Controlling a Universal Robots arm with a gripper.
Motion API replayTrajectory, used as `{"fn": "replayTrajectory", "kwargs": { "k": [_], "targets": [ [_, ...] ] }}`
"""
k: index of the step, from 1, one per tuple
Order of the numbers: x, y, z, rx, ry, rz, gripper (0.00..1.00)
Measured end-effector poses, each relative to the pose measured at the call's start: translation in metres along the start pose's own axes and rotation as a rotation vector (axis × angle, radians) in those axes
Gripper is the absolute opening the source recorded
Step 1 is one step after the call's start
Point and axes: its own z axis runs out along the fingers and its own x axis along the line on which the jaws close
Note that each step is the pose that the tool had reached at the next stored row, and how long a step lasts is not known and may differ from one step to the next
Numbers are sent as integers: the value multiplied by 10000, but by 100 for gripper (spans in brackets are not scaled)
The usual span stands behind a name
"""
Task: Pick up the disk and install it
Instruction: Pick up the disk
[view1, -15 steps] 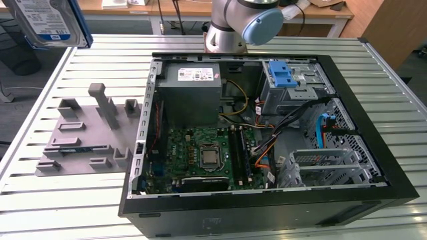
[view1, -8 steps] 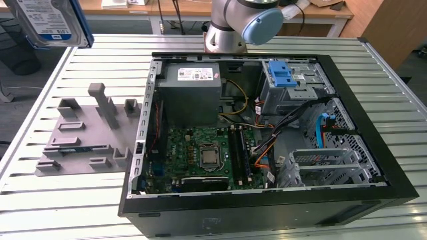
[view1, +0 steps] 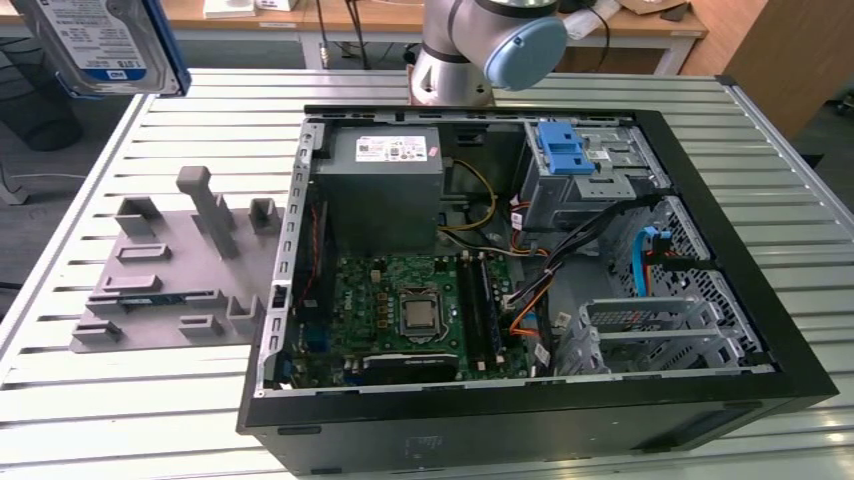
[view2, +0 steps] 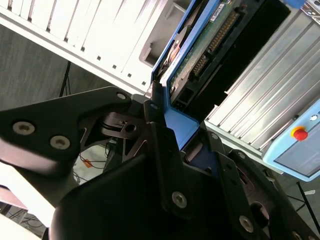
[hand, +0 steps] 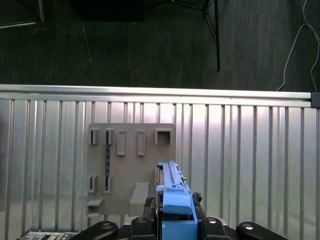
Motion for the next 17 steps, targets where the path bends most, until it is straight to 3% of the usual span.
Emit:
{"fn": "replayTrajectory", "kwargs": {
  "k": [17],
  "targets": [
    [1, -90, 0, 1, -1, 0, 36]
  ]
}}
